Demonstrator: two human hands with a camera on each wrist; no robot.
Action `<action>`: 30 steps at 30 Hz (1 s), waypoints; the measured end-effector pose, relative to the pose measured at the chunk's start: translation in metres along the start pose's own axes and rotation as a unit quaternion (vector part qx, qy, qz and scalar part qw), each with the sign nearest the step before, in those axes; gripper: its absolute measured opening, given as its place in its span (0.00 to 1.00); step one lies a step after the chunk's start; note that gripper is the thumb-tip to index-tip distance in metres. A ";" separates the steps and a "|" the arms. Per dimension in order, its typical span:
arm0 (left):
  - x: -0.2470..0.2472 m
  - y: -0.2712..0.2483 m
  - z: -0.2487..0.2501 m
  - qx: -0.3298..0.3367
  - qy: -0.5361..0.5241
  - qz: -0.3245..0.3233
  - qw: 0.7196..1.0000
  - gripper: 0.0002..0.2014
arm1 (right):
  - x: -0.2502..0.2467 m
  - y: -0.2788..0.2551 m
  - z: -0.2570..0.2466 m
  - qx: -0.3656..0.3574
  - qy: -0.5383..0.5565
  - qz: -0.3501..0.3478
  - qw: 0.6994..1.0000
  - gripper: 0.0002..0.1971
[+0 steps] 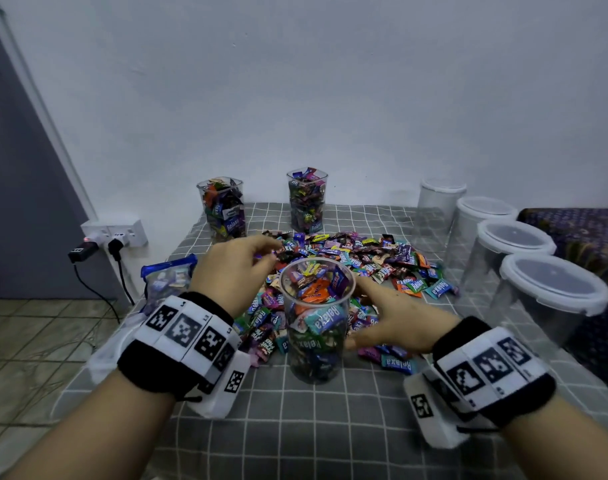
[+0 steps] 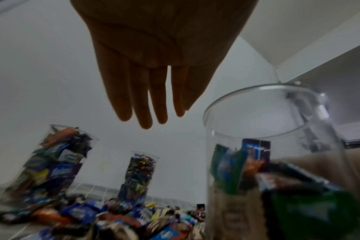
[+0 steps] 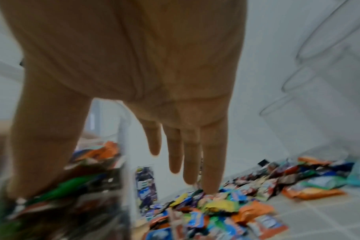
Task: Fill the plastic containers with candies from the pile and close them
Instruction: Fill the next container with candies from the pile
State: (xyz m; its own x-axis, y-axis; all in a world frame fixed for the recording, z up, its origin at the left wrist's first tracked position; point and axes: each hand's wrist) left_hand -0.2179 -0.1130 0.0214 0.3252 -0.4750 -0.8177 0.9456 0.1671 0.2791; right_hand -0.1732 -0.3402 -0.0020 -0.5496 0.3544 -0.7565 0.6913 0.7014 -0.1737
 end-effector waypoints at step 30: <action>0.070 0.023 -0.036 -0.071 0.192 -0.328 0.922 0.31 | 0.001 0.042 0.027 0.195 -0.198 -0.080 0.957 0.43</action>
State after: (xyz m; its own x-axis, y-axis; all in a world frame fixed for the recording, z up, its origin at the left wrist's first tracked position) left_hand -0.1740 -0.1117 -0.0475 -0.3686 -0.1773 -0.9125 0.9191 0.0774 -0.3863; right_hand -0.1317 -0.3270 -0.0276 -0.4958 -0.0558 -0.8666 0.7780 0.4150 -0.4718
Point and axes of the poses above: each hand's wrist, its own y-axis towards the middle knuckle, its own x-axis out of the palm, z = x × y, and after that the axes turned 7 degrees about -z, right-handed
